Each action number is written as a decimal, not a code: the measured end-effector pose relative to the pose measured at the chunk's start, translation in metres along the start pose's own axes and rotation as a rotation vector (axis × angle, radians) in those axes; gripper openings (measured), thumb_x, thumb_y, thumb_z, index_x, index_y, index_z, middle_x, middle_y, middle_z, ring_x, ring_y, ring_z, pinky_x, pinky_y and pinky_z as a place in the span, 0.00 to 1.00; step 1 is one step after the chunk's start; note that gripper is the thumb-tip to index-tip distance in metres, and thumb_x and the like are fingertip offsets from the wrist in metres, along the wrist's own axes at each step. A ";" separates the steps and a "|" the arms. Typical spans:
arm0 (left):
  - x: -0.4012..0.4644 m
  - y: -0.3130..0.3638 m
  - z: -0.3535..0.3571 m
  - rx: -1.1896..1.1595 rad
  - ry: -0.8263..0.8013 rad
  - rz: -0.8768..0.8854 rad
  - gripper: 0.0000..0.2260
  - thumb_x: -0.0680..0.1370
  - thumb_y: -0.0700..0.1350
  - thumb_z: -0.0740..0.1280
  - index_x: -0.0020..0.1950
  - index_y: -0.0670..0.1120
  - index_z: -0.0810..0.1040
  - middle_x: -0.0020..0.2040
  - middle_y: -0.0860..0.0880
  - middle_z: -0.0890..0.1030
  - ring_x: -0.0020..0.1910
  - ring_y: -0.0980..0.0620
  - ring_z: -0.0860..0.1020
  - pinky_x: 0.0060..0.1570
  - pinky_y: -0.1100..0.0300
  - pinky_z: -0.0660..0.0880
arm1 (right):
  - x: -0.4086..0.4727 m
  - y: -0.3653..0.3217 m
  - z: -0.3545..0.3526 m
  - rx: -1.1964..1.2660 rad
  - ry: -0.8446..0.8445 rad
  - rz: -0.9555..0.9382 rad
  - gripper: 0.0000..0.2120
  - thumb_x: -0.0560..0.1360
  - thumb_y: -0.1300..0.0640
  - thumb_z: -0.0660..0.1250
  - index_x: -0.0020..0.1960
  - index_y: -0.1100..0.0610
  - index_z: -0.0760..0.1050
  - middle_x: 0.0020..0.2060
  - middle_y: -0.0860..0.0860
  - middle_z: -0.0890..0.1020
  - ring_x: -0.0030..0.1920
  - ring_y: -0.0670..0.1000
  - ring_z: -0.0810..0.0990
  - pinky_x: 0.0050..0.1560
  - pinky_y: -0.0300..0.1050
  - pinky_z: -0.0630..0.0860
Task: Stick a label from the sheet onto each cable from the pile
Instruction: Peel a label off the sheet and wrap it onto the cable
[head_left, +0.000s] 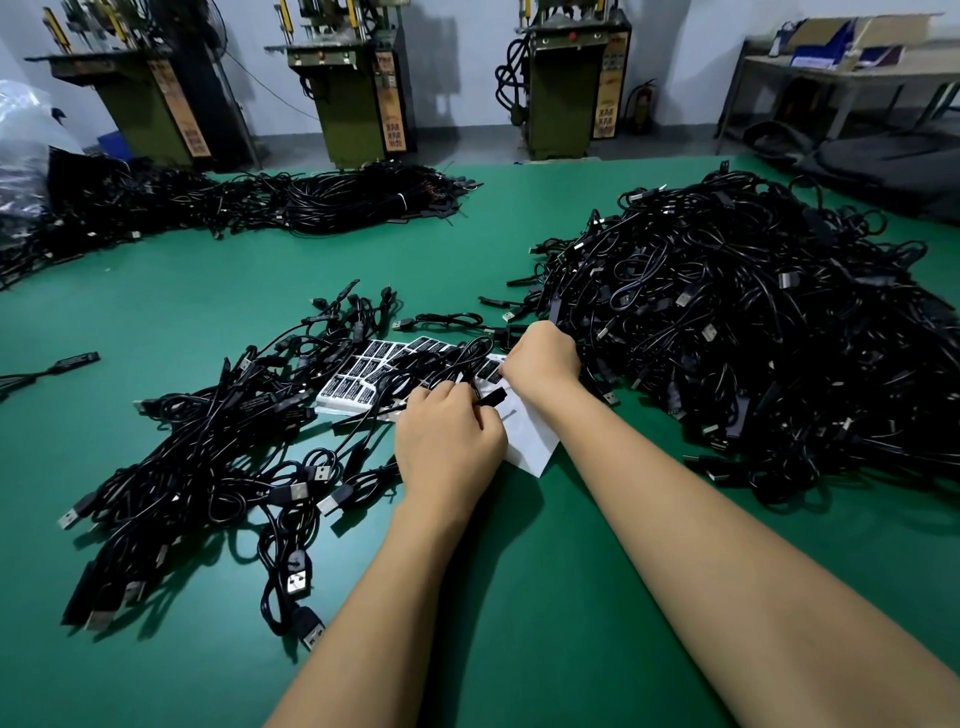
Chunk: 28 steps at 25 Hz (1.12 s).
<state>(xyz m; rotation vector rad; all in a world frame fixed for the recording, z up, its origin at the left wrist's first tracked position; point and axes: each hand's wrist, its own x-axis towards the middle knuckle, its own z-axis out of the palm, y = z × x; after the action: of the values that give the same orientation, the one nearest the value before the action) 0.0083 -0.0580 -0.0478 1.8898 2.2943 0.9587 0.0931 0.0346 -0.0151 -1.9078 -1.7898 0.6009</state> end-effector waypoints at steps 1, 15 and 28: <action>0.000 0.000 0.000 -0.001 -0.001 0.002 0.17 0.69 0.48 0.52 0.42 0.41 0.77 0.42 0.46 0.79 0.45 0.45 0.69 0.44 0.51 0.68 | 0.000 -0.001 0.000 -0.001 -0.005 0.002 0.14 0.73 0.68 0.62 0.31 0.59 0.63 0.30 0.54 0.69 0.41 0.57 0.72 0.38 0.44 0.67; 0.000 0.001 0.000 -0.017 0.000 0.001 0.17 0.70 0.48 0.51 0.41 0.40 0.76 0.42 0.46 0.78 0.45 0.45 0.69 0.44 0.50 0.68 | 0.004 0.007 0.005 -0.017 -0.032 -0.065 0.07 0.76 0.64 0.65 0.38 0.61 0.76 0.46 0.61 0.78 0.44 0.60 0.77 0.35 0.43 0.68; -0.001 0.002 0.000 -0.041 0.023 -0.011 0.10 0.75 0.43 0.59 0.43 0.40 0.77 0.43 0.46 0.79 0.45 0.45 0.68 0.44 0.51 0.67 | 0.003 0.003 0.003 -0.040 -0.020 -0.036 0.18 0.73 0.69 0.60 0.30 0.58 0.57 0.29 0.53 0.62 0.32 0.55 0.63 0.27 0.43 0.54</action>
<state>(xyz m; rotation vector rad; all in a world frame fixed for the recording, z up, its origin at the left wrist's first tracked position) 0.0099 -0.0588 -0.0471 1.8592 2.2767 1.0238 0.0937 0.0371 -0.0189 -1.8979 -1.8581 0.5779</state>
